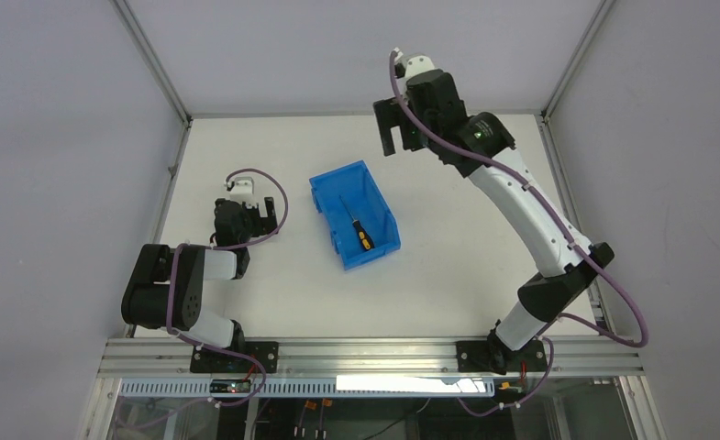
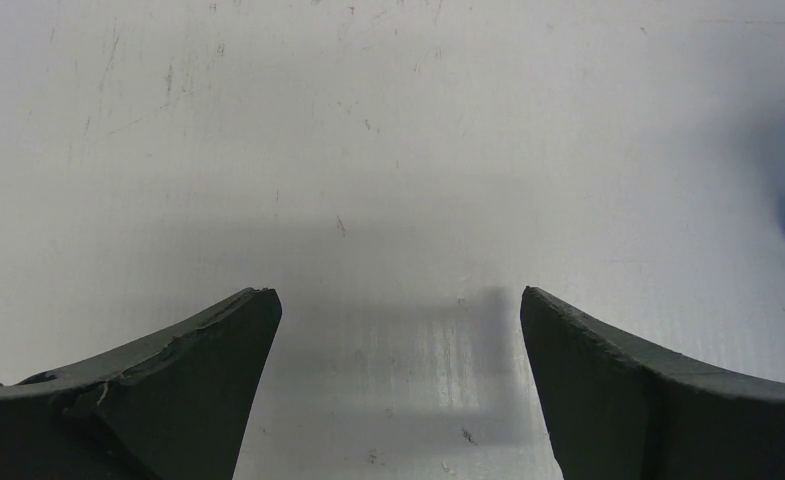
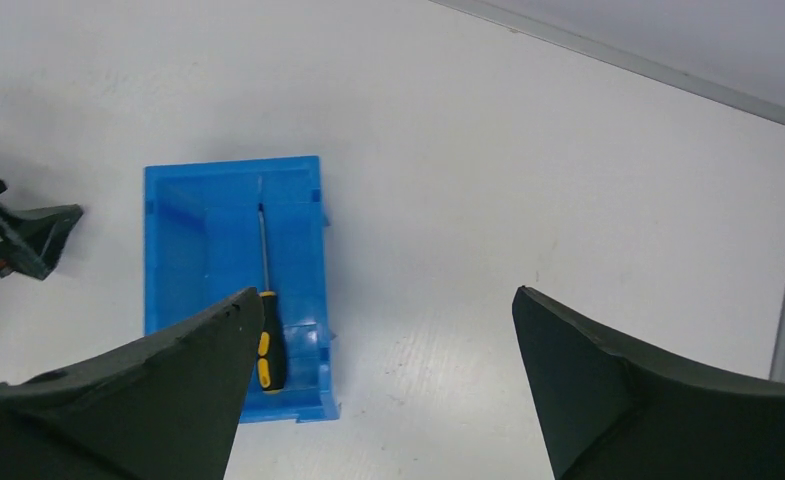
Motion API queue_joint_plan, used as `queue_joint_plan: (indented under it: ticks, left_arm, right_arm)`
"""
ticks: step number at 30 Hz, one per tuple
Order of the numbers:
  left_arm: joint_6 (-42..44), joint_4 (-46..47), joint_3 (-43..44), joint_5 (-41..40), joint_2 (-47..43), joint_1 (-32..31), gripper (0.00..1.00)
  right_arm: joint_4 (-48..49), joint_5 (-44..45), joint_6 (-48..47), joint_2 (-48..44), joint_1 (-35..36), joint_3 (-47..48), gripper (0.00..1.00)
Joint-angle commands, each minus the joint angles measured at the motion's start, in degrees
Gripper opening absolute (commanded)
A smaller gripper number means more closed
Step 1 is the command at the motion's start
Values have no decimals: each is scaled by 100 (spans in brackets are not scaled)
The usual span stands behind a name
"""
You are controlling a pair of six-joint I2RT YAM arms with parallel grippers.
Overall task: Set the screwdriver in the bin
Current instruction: Reset both arms
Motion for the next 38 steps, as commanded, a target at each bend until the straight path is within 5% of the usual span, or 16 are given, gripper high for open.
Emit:
queue_joint_plan:
  ticks: [1, 19, 38]
  left_arm:
    - [-40, 150, 111, 75, -39, 76, 100]
    - [-43, 155, 111, 67, -40, 75, 100]
    - [-41, 156, 112, 73, -41, 78, 100]
  right_arm:
    - [-104, -248, -194, -254, -654, 235, 99]
    - [-216, -1615, -42, -730, -3713, -112, 99]
    - [12, -1750, -73, -822, -4007, -391, 99]
